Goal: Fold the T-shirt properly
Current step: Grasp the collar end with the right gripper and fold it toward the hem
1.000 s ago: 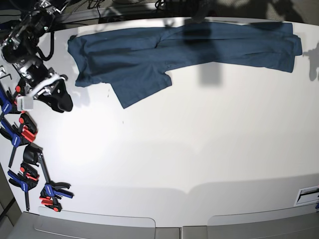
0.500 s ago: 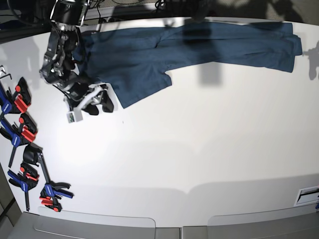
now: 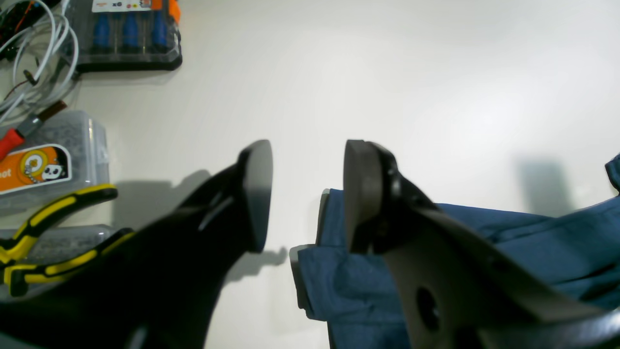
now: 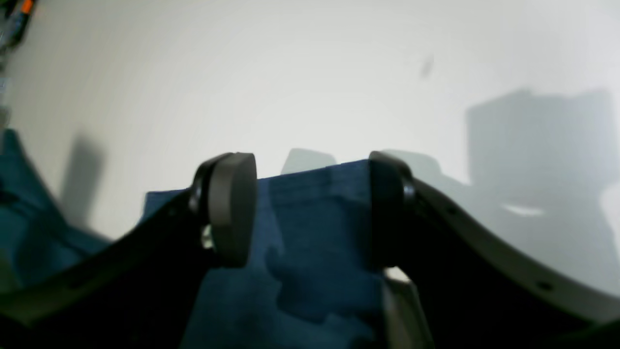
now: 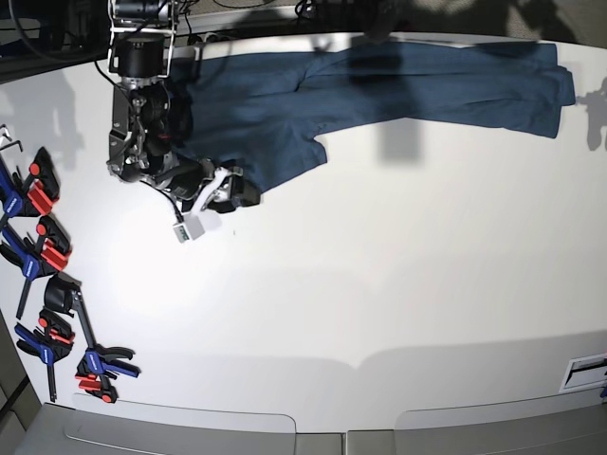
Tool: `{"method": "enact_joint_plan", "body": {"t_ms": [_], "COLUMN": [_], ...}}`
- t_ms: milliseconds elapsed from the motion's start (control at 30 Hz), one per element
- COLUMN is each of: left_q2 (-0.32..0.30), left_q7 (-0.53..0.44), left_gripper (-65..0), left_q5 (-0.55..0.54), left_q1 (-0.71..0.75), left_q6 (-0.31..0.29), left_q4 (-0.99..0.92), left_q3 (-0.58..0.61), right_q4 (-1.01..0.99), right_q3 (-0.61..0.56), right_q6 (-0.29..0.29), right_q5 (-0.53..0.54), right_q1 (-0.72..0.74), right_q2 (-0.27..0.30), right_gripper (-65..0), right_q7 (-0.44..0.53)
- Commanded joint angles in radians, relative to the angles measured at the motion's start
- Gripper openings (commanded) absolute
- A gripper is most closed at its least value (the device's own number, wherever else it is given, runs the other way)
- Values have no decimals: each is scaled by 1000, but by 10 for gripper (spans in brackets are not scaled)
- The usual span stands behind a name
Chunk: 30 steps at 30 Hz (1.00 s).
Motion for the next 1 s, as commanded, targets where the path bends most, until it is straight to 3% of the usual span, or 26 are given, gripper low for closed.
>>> {"method": "enact_joint_plan", "body": {"t_ms": [0,100,233,433,600,800,967], "left_q2": [-24,-24,-24,-24,-24,-24,-24], "left_q7": [-24,-24,-24,-24,-24,-24,-24], "left_gripper": [-425,-426,-426,-426,-426,-426,-426], "left_q5": [-21,-21,-21,-21,-14,5,3], "left_q1": [1,1,1,1,1,1,1], "left_q6": [-3,-3,-3,-3,-3,-3,-3], "left_q4": [14,14,14,14,14,14,14], "left_q3": [-11,-11,-11,-11,-11,-11,-11], "right_q4": [6,6,6,25,144,379,579], "right_q3": [-7,-10,-9,-9,-9,-9,-9], "right_q6": [-2,-2,-2,-2,-2,-2,-2], "right_q5": [-2,5,1,17,106,261,287], "right_q1": [8,9,18,85,79,-43,-208], "right_q2": [8,9,9,9,8,8,-24], "right_gripper": [-311,-408,-650,-650,-650,-650,-650], "right_q7": [-40,-45,-48,-133,-227,-325,-334]}}
